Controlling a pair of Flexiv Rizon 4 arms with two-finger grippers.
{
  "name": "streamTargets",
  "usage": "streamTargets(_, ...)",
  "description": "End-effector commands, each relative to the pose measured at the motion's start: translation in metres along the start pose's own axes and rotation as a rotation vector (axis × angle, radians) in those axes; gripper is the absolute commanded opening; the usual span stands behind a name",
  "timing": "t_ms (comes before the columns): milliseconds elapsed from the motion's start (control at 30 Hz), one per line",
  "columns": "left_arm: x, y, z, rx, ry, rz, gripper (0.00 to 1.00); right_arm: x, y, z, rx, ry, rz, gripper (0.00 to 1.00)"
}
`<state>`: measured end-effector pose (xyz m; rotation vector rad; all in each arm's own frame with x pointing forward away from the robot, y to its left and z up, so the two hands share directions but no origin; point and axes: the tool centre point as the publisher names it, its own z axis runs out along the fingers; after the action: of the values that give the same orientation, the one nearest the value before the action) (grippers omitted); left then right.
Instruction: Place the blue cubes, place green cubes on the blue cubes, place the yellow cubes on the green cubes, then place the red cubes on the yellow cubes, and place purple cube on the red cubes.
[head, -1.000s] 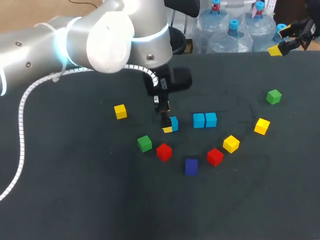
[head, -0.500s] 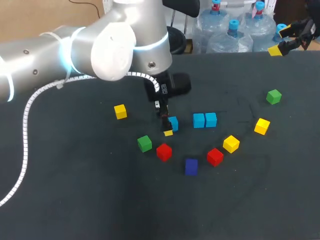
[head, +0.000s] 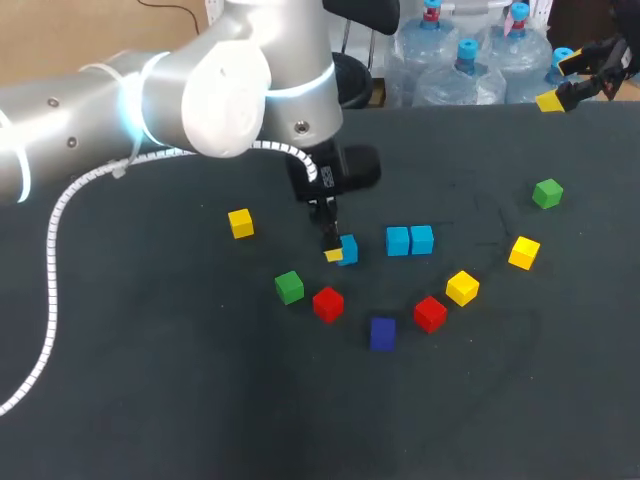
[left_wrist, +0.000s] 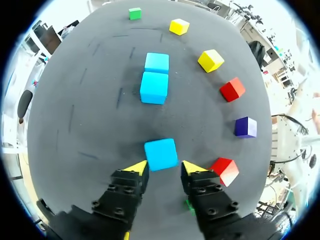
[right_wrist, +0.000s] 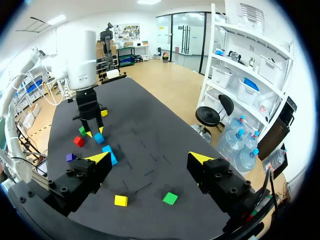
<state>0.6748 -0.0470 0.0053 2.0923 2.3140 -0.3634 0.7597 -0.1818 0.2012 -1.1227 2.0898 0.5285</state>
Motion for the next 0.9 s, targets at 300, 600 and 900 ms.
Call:
streamTargets(300, -0.005, 0.007, -0.002, 0.003, 0.006, 0.018, 0.0, 0.0, 0.0, 0.0, 0.001, -0.001, 0.0, 1.0)
streamTargets(600, -0.011, 0.009, -0.003, -0.019, 0.017, 0.07, 0.0, 0.0, 0.0, 0.0, 0.001, -0.001, 0.0, 1.0)
streamTargets(900, -0.023, 0.005, -0.002, -0.022, 0.019, 0.177, 0.0, 0.0, 0.0, 0.0, 0.001, -0.001, 0.0, 1.0)
